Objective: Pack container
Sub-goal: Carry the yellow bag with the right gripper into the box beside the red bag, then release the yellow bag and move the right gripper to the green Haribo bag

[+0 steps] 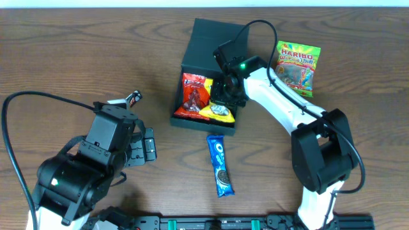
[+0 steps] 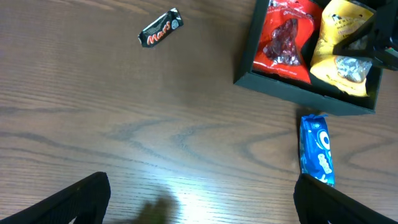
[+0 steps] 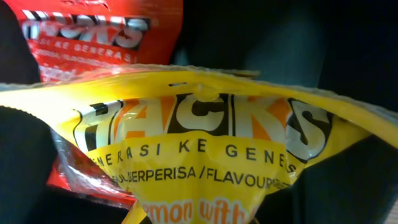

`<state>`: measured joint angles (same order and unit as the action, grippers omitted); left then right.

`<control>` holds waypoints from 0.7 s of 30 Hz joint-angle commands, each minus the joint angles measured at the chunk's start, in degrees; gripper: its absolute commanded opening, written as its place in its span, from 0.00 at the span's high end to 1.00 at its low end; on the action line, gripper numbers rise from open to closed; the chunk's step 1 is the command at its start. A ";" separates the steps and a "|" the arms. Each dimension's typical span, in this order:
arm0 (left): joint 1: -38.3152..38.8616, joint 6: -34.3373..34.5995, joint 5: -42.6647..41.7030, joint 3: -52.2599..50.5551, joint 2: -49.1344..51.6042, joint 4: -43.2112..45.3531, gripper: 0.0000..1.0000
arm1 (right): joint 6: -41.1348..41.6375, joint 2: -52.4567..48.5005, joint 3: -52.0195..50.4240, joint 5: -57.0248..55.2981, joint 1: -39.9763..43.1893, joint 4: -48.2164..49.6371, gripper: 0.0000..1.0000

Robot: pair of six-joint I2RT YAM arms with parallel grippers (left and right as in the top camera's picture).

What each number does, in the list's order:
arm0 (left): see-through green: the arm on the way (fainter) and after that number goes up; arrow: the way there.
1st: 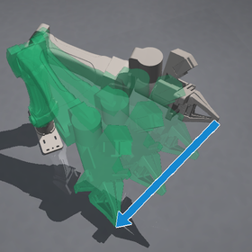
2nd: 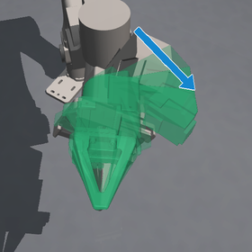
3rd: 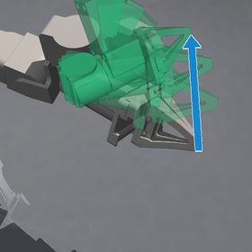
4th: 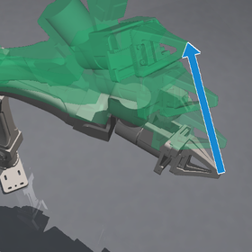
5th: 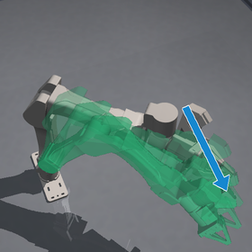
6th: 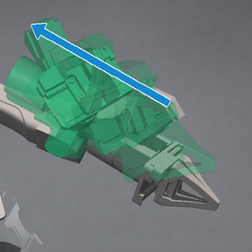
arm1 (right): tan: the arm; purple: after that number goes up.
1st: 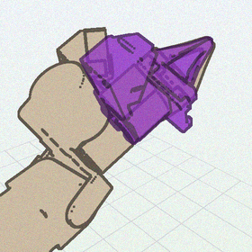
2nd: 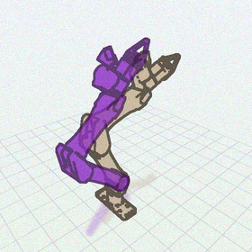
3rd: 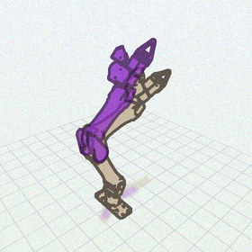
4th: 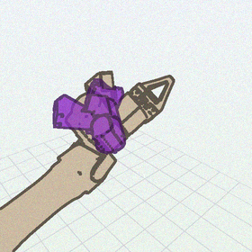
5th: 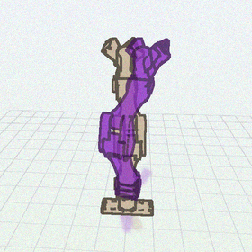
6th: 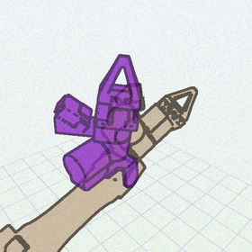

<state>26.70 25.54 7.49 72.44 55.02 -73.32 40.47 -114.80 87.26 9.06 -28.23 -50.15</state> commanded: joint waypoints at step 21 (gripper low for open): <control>0.00 0.22 0.66 -0.42 0.11 -0.13 0.05 | -9.94 12.48 2.05 4.68 -0.24 -2.40 0.01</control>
<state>26.70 25.52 7.53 72.44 55.02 -73.32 33.67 -110.30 87.48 12.01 -28.36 -52.14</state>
